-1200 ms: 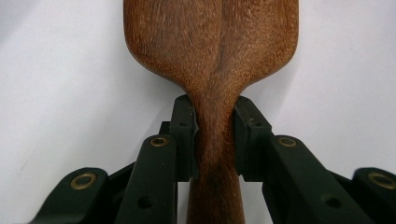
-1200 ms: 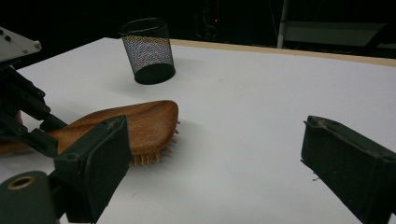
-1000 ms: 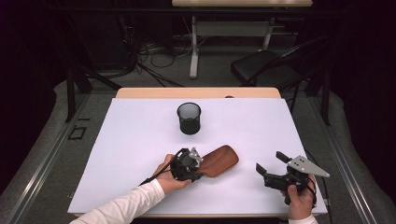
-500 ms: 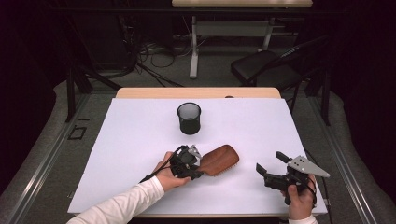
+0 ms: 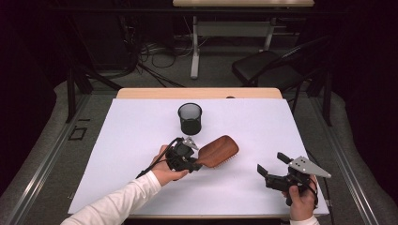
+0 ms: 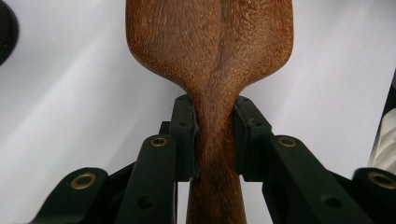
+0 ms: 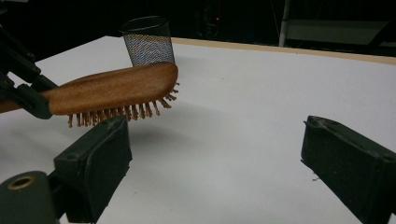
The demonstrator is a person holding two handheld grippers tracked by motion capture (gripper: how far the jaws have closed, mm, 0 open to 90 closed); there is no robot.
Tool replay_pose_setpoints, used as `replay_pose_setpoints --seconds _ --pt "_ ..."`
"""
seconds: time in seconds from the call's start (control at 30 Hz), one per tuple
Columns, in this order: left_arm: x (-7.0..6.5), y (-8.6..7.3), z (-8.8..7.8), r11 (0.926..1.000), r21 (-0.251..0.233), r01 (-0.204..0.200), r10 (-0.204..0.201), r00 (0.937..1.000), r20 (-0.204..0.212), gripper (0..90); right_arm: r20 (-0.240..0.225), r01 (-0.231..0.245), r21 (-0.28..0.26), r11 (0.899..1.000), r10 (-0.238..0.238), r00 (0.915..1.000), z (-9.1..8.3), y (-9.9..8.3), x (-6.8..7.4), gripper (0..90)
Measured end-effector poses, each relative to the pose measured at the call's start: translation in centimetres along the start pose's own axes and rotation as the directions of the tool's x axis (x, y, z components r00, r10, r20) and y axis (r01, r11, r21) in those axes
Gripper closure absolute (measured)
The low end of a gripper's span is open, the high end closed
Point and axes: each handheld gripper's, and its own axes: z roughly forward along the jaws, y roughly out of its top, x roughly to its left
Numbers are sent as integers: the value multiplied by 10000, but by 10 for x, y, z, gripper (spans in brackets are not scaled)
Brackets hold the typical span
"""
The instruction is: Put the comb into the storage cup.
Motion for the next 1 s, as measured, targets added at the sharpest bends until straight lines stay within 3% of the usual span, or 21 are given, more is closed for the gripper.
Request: replay_pose_setpoints --seconds 0.3,0.6,1.0 --pt "3 5 -14 9999 -105 -29 29 10000 -51 724 -6 -5 38 10000 5 10000 0 0 0 78" --pt "9 14 -42 9995 -309 -63 54 9996 -289 724 -31 -29 70 10000 29 10000 2 -1 1 78" --pt "19 18 -65 9978 -643 153 -190 9982 -568 724 -34 -53 154 9999 54 10000 3 -1 2 78"
